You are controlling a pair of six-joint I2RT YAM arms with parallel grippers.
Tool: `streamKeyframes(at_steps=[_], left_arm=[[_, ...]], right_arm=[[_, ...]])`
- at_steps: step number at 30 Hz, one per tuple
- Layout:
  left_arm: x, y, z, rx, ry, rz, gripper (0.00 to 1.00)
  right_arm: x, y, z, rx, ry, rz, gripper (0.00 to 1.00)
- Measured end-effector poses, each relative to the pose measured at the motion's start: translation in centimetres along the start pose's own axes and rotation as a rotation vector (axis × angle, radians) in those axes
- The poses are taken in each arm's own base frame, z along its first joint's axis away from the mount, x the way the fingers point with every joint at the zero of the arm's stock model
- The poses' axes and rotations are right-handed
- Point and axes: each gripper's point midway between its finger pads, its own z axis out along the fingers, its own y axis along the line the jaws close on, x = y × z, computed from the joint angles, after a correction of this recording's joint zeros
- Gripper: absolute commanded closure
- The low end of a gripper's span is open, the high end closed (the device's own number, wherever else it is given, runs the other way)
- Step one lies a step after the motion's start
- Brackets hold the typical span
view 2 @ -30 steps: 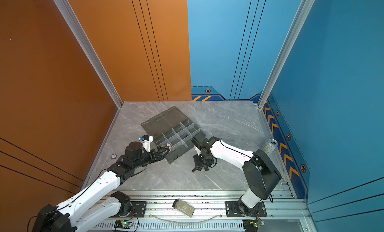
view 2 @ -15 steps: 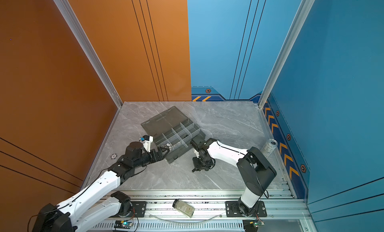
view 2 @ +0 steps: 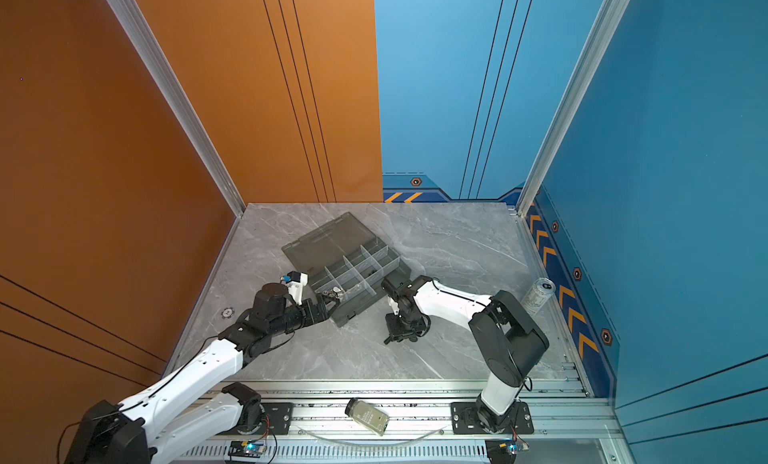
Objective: Sort the screws and nuts into containers
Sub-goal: 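Lower the right gripper onto a black hex nut and close it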
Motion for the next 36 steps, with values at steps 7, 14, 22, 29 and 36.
streamKeyframes(at_steps=[7, 14, 22, 29, 36], left_arm=[[0.00, 0.00, 0.00, 0.000, 0.000, 0.000, 0.02], [0.03, 0.03, 0.03, -0.001, 0.002, 0.000, 0.02], [0.05, 0.05, 0.06, -0.002, 0.002, -0.001, 0.02], [0.05, 0.07, 0.05, -0.002, 0.002, -0.001, 0.02], [0.05, 0.06, 0.07, -0.001, 0.001, 0.000, 0.02]], right_arm=[[0.36, -0.27, 0.93, 0.003, 0.022, -0.007, 0.58], [0.39, -0.32, 0.98, 0.002, 0.019, -0.007, 0.58], [0.37, -0.33, 0.97, 0.002, 0.019, -0.007, 0.58], [0.46, -0.29, 0.93, -0.012, 0.012, -0.025, 0.56], [0.53, -0.31, 0.90, -0.021, 0.014, -0.092, 0.54]])
